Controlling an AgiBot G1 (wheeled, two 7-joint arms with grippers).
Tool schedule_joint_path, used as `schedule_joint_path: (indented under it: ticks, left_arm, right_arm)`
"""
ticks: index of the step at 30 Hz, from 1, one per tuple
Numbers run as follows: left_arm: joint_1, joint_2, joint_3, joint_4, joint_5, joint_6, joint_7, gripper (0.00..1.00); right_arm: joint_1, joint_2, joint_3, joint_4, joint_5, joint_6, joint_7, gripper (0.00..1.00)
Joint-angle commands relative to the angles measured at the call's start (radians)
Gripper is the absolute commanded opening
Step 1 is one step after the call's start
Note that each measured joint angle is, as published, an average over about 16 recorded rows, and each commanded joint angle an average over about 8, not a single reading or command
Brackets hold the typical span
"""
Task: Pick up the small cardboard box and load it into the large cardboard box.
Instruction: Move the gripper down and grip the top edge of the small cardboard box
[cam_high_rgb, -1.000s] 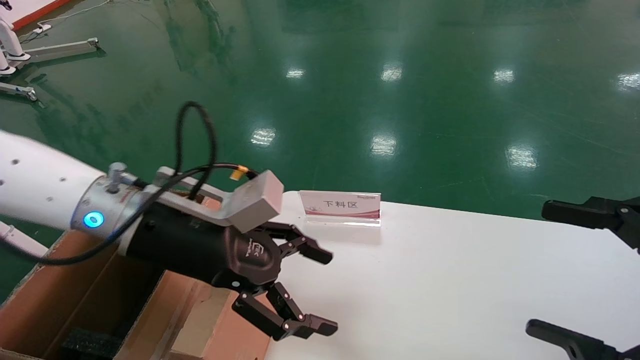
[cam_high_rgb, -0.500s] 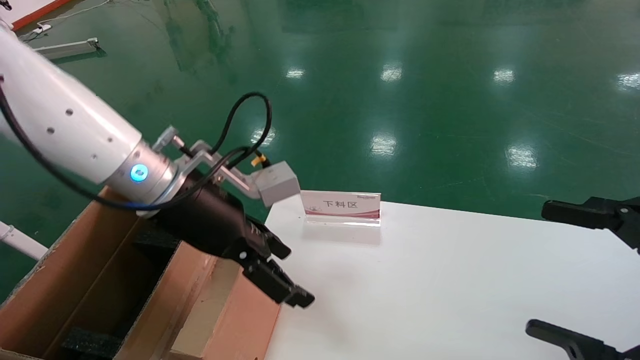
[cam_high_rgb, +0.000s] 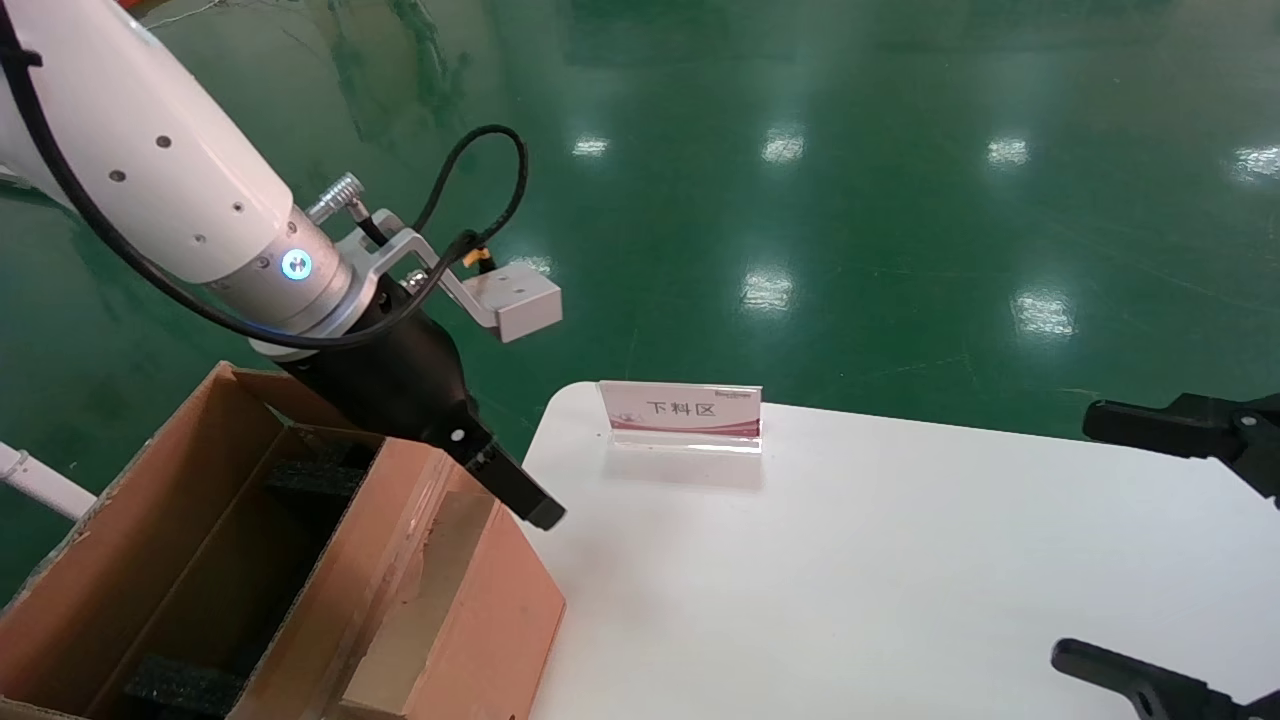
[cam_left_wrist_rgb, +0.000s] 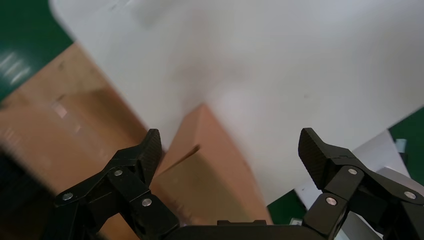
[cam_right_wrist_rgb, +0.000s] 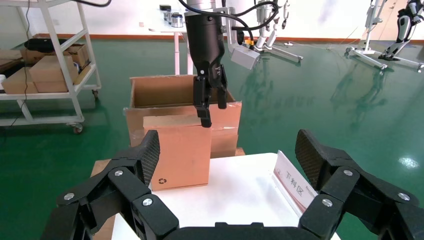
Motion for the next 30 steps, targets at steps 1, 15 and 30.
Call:
schedule_joint_path:
  ticks: [1,15,30]
  left_arm:
    - [-0.029,0.006,0.043,-0.004,0.006,0.001,-0.035,1.00]
    - [-0.074,-0.029,0.171,0.003,-0.092,0.002,-0.176,1.00]
    - [-0.068,-0.036,0.266,0.033,-0.160,0.002,-0.213,1.00]
  right_arm:
    - [0.000,0.000,0.000,0.000,0.000,0.000,0.000,1.00]
    - [0.000,0.000,0.000,0.000,0.000,0.000,0.000,1.00]
    - [0.000,0.000,0.000,0.000,0.000,0.000,0.000,1.00]
